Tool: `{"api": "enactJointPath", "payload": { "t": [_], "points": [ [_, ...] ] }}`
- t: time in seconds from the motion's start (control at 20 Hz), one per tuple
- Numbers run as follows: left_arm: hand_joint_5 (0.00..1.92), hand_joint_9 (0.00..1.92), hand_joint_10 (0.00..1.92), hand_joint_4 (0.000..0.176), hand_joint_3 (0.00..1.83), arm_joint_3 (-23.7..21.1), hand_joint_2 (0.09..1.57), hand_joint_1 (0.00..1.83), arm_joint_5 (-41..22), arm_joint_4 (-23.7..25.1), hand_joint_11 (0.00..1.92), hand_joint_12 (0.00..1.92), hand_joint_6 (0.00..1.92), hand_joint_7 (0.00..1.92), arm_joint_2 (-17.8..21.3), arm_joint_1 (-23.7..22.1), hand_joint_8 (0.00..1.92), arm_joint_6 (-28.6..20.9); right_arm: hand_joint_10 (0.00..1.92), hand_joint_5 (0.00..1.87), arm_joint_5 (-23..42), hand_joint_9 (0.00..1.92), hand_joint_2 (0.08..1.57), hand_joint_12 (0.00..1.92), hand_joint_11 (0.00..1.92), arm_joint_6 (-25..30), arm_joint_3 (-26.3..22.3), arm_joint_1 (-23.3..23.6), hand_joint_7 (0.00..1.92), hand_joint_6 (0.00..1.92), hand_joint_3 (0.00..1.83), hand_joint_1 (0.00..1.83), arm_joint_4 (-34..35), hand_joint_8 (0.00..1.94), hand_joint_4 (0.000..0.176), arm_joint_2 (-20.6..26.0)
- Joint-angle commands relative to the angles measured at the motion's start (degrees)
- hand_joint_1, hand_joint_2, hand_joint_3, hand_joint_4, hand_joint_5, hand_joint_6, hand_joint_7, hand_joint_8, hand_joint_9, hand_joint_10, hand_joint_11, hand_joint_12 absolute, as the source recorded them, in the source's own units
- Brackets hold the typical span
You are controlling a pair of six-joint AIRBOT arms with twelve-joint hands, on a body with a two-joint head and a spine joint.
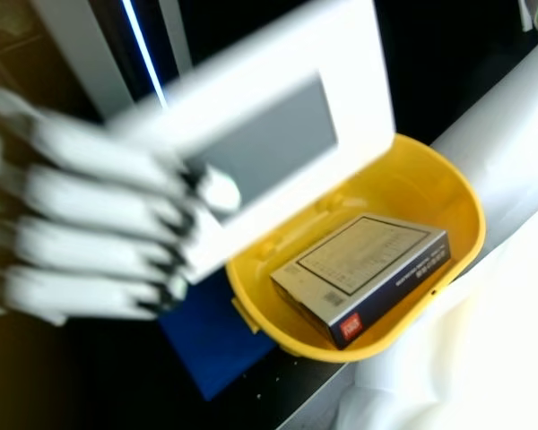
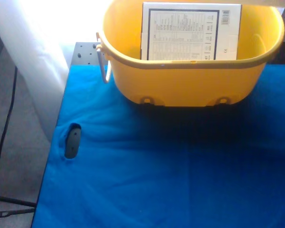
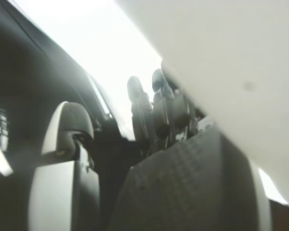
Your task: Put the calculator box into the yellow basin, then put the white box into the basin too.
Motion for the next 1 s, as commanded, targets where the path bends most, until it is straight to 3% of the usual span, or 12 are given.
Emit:
{"api": "enactJointPath", "payload": {
  "t": [0.0,0.2,0.25,0.35,0.45,0.5,0.7,0.75,0.8,0.85,0.9,0.95],
  "points": [
    [0.49,0.03,0.78,0.0,0.0,-0.2,1.19,0.78,-7.3,0.7,0.0,1.52,0.0,0.3,-0.7,-1.0,0.0,-0.1,1.1,1.05,-7.6,1.02,1.07,1.22,0.91,0.4,0.7,1.8,1.05,0.79,0.0,1.39,-2.0,0.85,0.0,0.5],
    [0.4,0.07,0.67,0.0,0.0,0.2,1.17,0.8,-6.9,0.7,0.0,1.44,0.0,0.28,-1.6,-1.0,0.0,-0.1,1.12,1.11,-3.2,1.01,1.07,1.23,0.9,-1.9,1.8,6.5,1.0,0.7,0.0,1.39,-2.0,0.9,0.0,-1.3],
    [0.45,0.08,0.66,0.0,0.0,0.2,1.16,0.82,-6.9,0.7,0.0,1.43,0.02,0.29,-1.6,-1.0,0.0,-0.1,1.1,1.06,-2.6,1.02,1.07,1.22,0.9,-2.6,2.0,7.3,1.04,0.78,0.0,1.39,-2.0,0.86,0.0,-1.9],
    [0.62,0.09,0.59,0.0,0.0,0.2,1.17,0.84,-6.7,0.7,0.0,1.33,0.05,0.29,-1.8,-1.0,0.0,-0.1,1.11,1.11,-2.1,1.01,1.07,1.22,0.9,-3.0,2.5,8.1,1.0,0.72,0.0,1.39,-2.0,0.88,0.0,-2.9],
    [0.6,0.05,0.65,0.0,0.0,0.3,1.17,0.85,-6.8,0.7,0.0,1.35,0.02,0.29,-2.0,-0.9,0.0,-0.1,1.1,1.05,-1.4,1.02,1.07,1.22,0.91,-3.3,2.9,8.6,1.05,0.79,0.0,1.39,-2.0,0.85,0.0,-4.0],
    [0.73,0.02,0.64,0.0,0.01,0.4,1.19,0.84,-6.8,0.7,0.0,1.34,0.08,0.32,-2.2,-0.9,0.01,-0.1,1.11,1.1,-1.1,1.01,1.07,1.22,0.9,-4.1,3.0,8.8,1.02,0.73,0.0,1.39,-2.0,0.87,0.0,-4.5],
    [0.72,0.0,0.51,0.0,0.0,0.4,1.17,0.86,-7.0,0.7,0.0,1.36,0.19,0.29,-2.8,-0.8,0.0,-0.1,1.11,1.11,-0.9,1.01,1.07,1.22,0.9,-5.3,3.0,10.5,1.0,0.72,0.0,1.39,-2.0,0.88,0.0,-5.3],
    [0.65,0.03,0.51,0.0,0.0,0.4,1.15,0.82,-7.0,0.7,0.0,1.35,0.19,0.29,-2.9,-0.8,0.0,-0.1,1.05,0.98,-0.9,0.76,1.17,1.46,0.61,-5.9,3.0,10.8,0.77,1.09,0.0,1.25,-2.0,1.17,0.0,-5.6],
    [0.65,0.05,0.51,0.0,0.0,0.5,1.14,0.8,-6.9,0.8,0.0,1.35,0.19,0.32,-3.2,-0.8,0.01,-0.1,1.03,0.93,-0.8,0.69,1.19,1.57,0.46,-6.8,3.0,11.4,0.73,1.22,0.0,1.22,-2.0,1.22,0.0,-6.5],
    [0.65,0.08,0.61,0.0,0.0,0.5,1.13,0.78,-6.9,0.8,0.0,1.46,0.22,0.39,-3.2,-0.7,0.02,-0.1,1.2,0.97,-0.8,0.74,1.18,1.65,0.59,-6.8,3.1,11.5,0.73,1.1,0.0,1.22,-2.0,1.31,0.0,-6.6],
    [0.61,0.15,0.84,0.0,0.0,0.5,1.12,0.77,-6.9,0.9,0.0,1.71,0.2,0.45,-3.3,-0.7,0.04,-0.1,1.31,0.83,-0.7,0.76,1.19,1.51,0.6,-6.8,3.4,12.0,0.78,1.34,0.0,1.32,-2.0,1.19,0.0,-7.1],
    [0.57,0.16,0.87,0.0,0.0,0.4,1.13,0.72,-6.9,0.9,0.0,1.74,0.17,0.47,-3.3,-0.7,0.04,-0.1,1.42,0.84,0.1,0.71,1.2,1.58,0.49,-6.8,3.9,12.5,0.77,1.29,0.0,1.34,-2.0,1.2,0.0,-7.4]
  ]
}}
